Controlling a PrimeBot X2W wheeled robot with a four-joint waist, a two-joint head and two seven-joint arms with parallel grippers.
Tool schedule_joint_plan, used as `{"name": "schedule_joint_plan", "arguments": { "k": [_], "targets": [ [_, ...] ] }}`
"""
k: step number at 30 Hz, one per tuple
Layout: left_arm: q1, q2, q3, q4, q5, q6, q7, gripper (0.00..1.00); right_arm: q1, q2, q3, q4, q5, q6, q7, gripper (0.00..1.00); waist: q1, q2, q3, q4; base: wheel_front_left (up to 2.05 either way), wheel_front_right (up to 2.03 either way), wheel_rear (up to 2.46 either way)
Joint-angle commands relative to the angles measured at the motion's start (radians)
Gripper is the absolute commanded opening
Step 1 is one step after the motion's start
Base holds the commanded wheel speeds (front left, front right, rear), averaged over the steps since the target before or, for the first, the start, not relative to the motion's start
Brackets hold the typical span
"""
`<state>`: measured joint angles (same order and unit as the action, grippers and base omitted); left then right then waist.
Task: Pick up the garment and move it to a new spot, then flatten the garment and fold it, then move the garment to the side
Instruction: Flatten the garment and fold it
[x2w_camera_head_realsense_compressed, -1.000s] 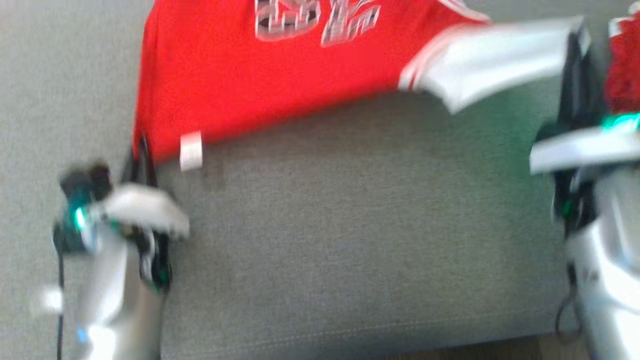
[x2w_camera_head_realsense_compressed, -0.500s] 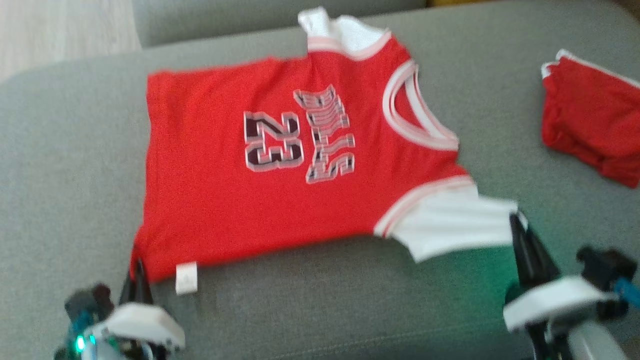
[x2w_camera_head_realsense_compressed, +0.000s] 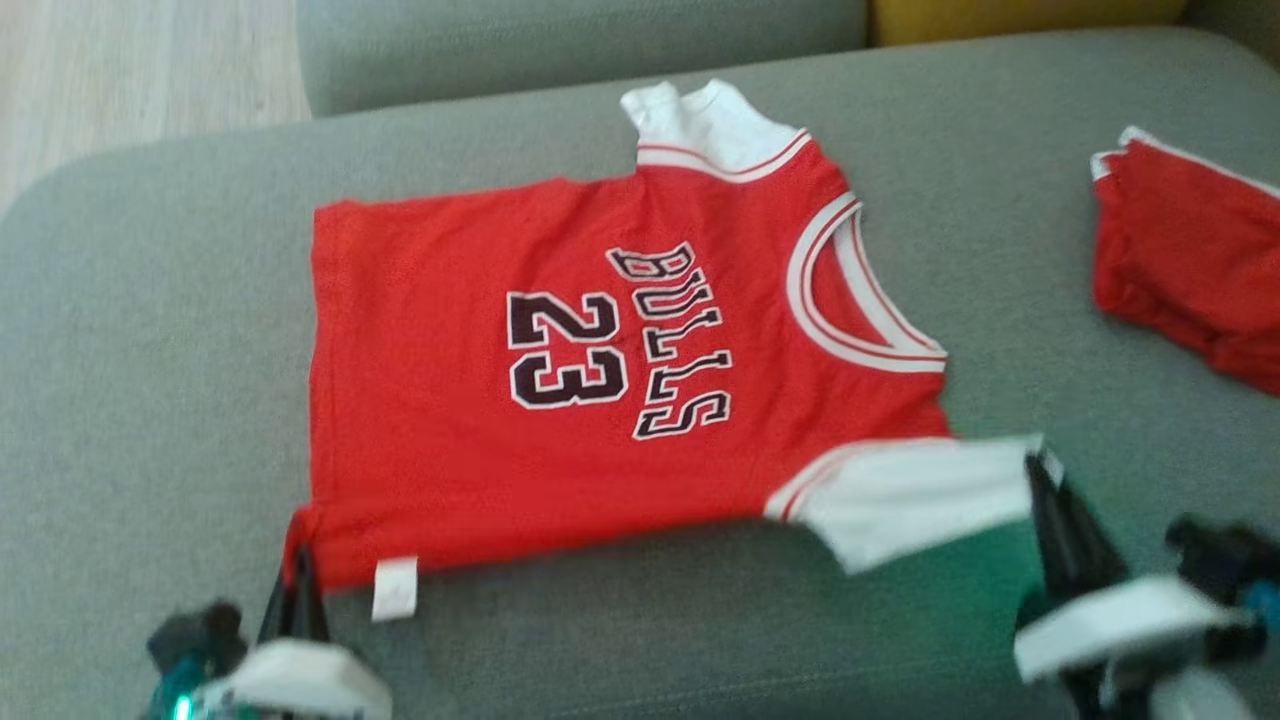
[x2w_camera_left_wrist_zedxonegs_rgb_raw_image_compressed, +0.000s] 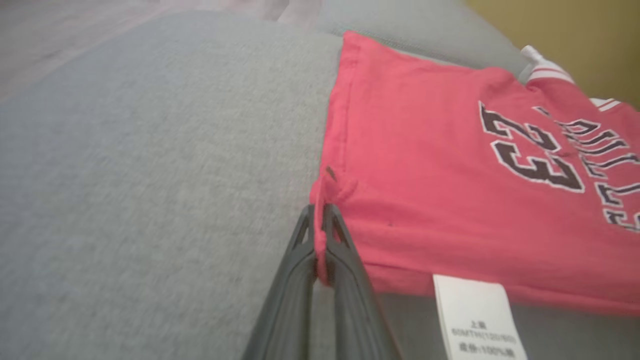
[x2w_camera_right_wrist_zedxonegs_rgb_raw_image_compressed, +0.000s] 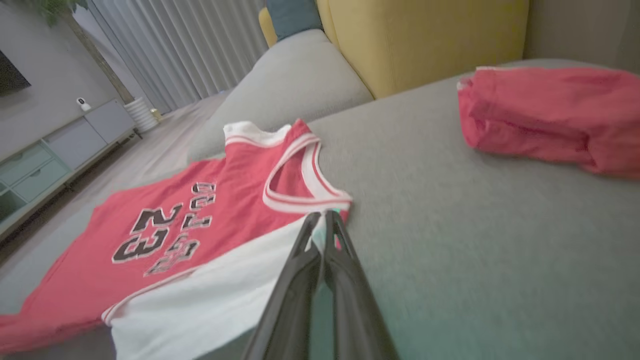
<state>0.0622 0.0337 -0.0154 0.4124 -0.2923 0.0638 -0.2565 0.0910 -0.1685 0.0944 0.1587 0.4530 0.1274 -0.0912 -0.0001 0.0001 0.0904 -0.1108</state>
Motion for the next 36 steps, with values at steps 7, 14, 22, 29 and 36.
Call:
{"name": "schedule_joint_plan", "arguments": {
  "k": [7,14,22,29,36],
  "targets": [
    [-0.27,0.017,-0.004,-0.008,0.043,-0.026,-0.005,0.0,-0.28,0.006,-0.032,0.058,-0.021,0.003,-0.012,0.0,0.0001,-0.0001,0.108,0.031,0.0,0.0,0.0],
    [-0.462,0.019,-0.001,0.106,0.096,-0.047,-0.005,0.0,-0.527,-0.012,0.031,0.228,-0.05,0.003,0.006,0.0,0.0001,-0.0001,0.203,0.038,0.0,0.0,0.0],
    [-0.588,0.027,0.001,0.221,0.141,-0.063,-0.005,0.0,-0.677,0.003,0.072,0.403,-0.097,0.003,-0.035,0.0,0.0001,-0.0001,0.256,0.043,0.0,0.0,0.0],
    [-0.633,0.026,0.01,0.231,0.178,-0.055,-0.005,1.0,-0.743,0.025,0.075,0.522,-0.117,0.003,-0.109,1.0,0.0001,-0.0001,0.272,0.04,0.0,0.0,0.0],
    [-0.552,0.019,0.027,0.155,0.163,-0.041,-0.005,1.0,-0.717,0.033,0.078,0.509,-0.099,0.003,-0.16,1.0,0.0001,-0.0001,0.257,0.032,0.0,0.0,0.0]
  ]
}}
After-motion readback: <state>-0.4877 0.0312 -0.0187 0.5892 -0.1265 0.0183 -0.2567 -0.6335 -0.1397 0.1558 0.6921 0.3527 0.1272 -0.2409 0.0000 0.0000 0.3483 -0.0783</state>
